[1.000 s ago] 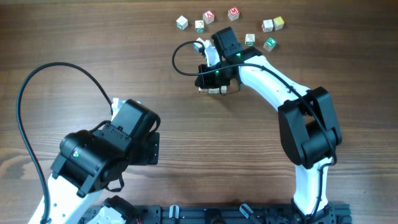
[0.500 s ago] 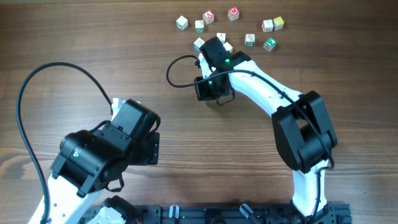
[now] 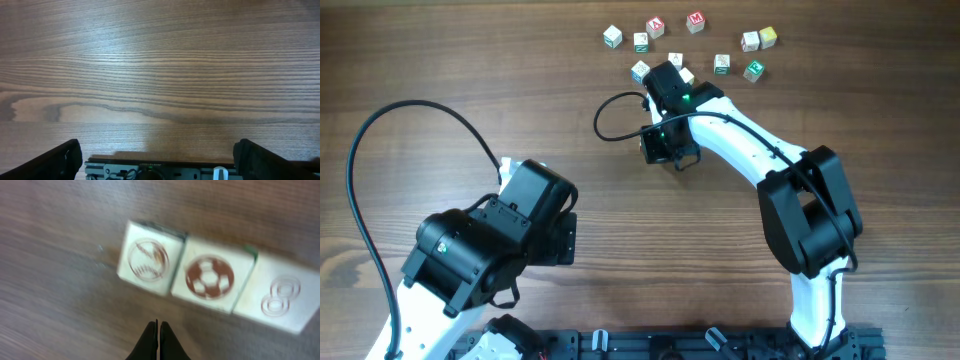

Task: Form a horizontal line
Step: 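Lower the right gripper at the left end of the baseball block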

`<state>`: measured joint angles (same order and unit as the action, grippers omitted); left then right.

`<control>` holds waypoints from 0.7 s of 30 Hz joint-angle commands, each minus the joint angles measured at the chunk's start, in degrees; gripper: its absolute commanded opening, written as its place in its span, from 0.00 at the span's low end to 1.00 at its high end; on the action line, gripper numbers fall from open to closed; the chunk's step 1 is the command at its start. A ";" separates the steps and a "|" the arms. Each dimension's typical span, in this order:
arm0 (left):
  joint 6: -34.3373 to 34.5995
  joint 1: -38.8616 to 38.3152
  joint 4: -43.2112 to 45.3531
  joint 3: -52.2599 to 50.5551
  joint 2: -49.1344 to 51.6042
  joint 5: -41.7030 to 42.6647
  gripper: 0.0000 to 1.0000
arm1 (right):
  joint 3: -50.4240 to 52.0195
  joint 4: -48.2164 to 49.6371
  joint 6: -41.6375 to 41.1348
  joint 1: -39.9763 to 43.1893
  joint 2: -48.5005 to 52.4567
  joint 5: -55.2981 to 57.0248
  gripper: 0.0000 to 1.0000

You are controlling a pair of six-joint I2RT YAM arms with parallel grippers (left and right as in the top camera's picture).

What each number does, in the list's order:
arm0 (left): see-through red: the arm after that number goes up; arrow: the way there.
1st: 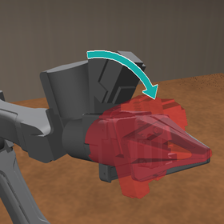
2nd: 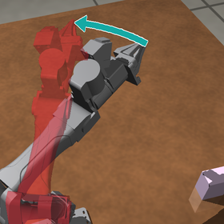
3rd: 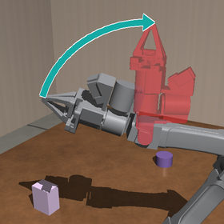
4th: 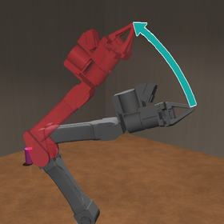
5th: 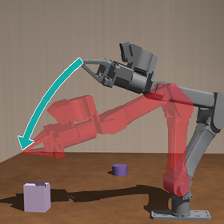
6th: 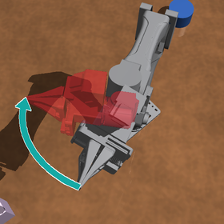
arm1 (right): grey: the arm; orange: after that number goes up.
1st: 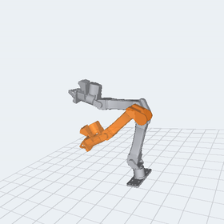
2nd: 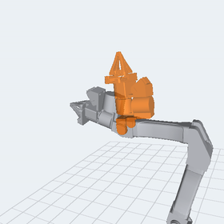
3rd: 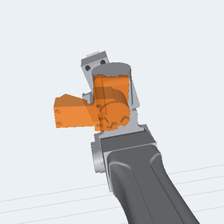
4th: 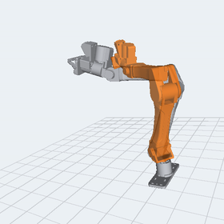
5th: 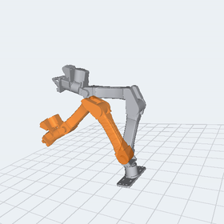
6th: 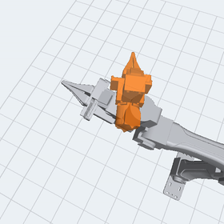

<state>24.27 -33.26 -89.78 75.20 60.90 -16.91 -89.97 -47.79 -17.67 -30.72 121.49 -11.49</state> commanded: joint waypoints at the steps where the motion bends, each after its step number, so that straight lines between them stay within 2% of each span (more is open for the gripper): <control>1: -0.07 0.22 0.13 -0.31 0.00 -0.94 1.00 | -0.35 -2.60 -0.90 -0.20 -2.27 0.44 0.05; 12: -0.07 0.22 0.13 -0.31 0.00 -0.94 1.00 | -0.31 -3.48 -14.08 -0.24 -6.78 -0.59 0.05; 21: -0.07 0.22 0.15 -0.31 0.00 -0.94 1.00 | 1.75 -2.25 -17.79 -0.87 -6.60 3.15 0.05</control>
<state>24.27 -33.26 -89.78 75.20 60.90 -16.91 -89.62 -50.76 -32.75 -30.98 115.39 -11.44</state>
